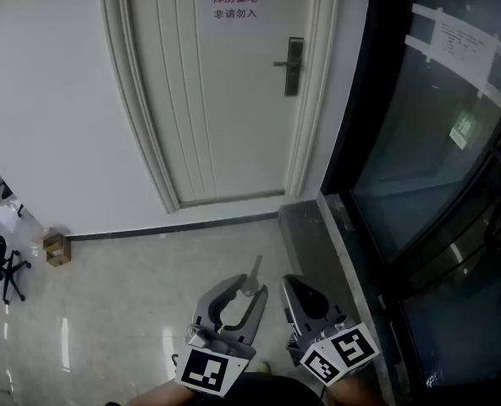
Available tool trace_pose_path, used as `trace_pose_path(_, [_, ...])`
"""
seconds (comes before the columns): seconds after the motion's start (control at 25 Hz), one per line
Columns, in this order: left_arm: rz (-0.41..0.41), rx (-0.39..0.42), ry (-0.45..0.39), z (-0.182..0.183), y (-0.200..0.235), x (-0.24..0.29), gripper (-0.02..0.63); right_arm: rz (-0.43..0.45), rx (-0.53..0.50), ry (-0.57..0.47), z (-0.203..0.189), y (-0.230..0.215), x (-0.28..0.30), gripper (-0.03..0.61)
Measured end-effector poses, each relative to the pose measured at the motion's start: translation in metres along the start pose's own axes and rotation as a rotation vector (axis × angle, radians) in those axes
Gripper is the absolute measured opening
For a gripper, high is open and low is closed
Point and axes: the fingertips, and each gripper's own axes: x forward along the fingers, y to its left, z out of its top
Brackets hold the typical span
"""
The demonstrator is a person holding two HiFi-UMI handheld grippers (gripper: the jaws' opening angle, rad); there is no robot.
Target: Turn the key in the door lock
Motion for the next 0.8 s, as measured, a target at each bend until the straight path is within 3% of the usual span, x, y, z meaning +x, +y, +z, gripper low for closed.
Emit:
trace_pose_path(0.4, [-0.011,-0.007,0.009,-0.006,-0.022,0.029,0.130,-0.016,0.031,-0.001,-0.001,-0.037,-0.014,0.015])
trace_pose_path(0.8, [-0.042,-0.020,0.005,-0.010,-0.009,0.071,0.130,-0.058,0.040,0.009,-0.005,-0.073,0.005,0.015])
